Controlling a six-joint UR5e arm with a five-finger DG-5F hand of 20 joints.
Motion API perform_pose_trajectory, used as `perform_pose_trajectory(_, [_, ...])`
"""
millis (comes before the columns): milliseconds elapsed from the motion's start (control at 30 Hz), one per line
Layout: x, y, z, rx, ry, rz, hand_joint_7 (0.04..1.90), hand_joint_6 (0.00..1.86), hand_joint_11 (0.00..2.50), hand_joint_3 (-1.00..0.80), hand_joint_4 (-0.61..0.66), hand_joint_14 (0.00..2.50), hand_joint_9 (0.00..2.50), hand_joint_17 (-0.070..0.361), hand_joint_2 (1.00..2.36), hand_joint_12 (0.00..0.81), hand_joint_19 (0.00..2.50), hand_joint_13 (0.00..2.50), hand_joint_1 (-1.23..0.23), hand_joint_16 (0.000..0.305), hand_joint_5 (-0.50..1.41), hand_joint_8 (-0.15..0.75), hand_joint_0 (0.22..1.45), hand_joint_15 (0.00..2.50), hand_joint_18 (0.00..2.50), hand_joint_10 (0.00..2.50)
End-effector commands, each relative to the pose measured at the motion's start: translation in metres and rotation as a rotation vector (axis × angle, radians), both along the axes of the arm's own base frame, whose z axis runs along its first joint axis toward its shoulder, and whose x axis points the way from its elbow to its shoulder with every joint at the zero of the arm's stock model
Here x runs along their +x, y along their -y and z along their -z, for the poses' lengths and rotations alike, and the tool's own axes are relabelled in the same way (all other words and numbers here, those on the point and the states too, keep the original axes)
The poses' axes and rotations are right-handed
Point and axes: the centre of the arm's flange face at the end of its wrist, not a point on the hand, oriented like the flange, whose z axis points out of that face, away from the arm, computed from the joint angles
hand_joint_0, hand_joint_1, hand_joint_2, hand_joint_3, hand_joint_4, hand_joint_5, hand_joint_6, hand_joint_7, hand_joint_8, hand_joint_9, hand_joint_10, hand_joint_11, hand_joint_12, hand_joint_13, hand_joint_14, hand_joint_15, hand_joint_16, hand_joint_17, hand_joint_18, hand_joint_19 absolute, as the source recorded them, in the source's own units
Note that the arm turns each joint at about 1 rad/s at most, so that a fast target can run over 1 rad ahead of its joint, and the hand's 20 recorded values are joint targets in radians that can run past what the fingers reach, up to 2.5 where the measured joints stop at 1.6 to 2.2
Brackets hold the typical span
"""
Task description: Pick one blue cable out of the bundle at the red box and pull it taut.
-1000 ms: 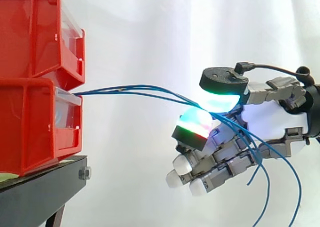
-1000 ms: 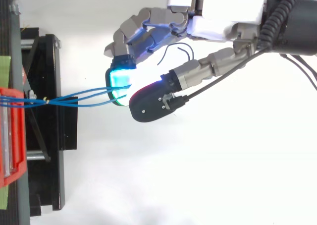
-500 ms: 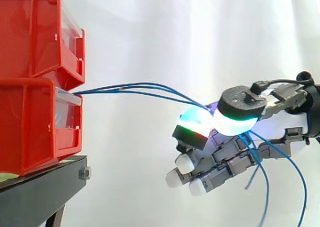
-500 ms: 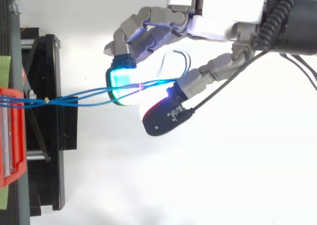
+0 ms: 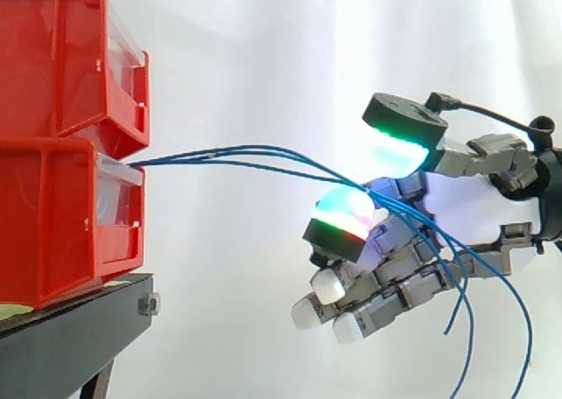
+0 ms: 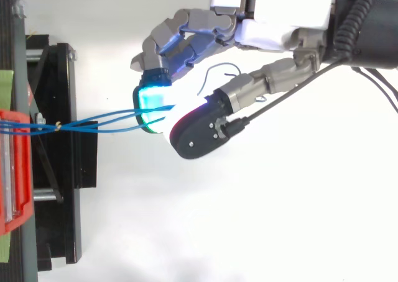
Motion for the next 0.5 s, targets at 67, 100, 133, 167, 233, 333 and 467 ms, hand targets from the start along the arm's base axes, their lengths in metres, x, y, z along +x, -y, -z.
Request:
perform_pose_trajectory(67, [-0.0001,0.0002,-0.0004,0.0,0.001,0.002,1.08,0.83,0.4,-0.4,0.18,0.01,0.76,0.139,1.01,0.4,0.24,0.33,-0.56,0.062,-0.14,0.379,0.56,0.15,0.34,0.01])
perform_pose_trajectory(100, [0.0002,0.0002,-0.0011,-0.002,0.003,0.002,1.1,0.83,0.4,-0.36,0.18,0.01,0.77,0.138,1.01,0.399,0.25,0.33,-0.55,0.061,-0.14,0.382,0.56,0.16,0.33,0.01])
perform_pose_trajectory(133, [0.0002,0.0002,0.0006,-0.002,0.001,0.002,1.09,0.83,0.4,-0.32,0.18,0.01,0.77,0.139,1.01,0.398,0.25,0.33,-0.55,0.062,-0.14,0.384,0.56,0.16,0.33,0.01])
perform_pose_trajectory(167, [0.0002,0.0003,0.0005,-0.002,0.001,0.003,1.1,0.82,0.4,-0.3,0.19,0.01,0.77,0.139,1.02,0.398,0.25,0.33,-0.56,0.062,-0.14,0.383,0.56,0.16,0.33,0.01])
perform_pose_trajectory(233, [0.0004,0.0003,-0.0013,0.0,0.004,0.003,1.1,0.83,0.4,-0.25,0.19,0.01,0.76,0.139,1.02,0.398,0.24,0.33,-0.61,0.062,-0.15,0.386,0.56,0.16,0.33,0.01])
perform_pose_trajectory(333, [0.0004,0.0003,-0.0013,0.003,0.004,0.003,1.15,0.83,0.42,-0.15,0.19,0.01,0.76,0.14,1.02,0.401,0.23,0.34,-0.68,0.062,-0.15,0.388,0.55,0.15,0.34,0.01])
perform_pose_trajectory(467, [0.0006,0.0003,-0.0002,0.003,0.003,0.003,1.14,0.85,0.42,-0.1,0.2,0.01,0.74,0.143,1.02,0.406,0.22,0.35,-0.75,0.064,-0.16,0.385,0.57,0.15,0.37,0.01])
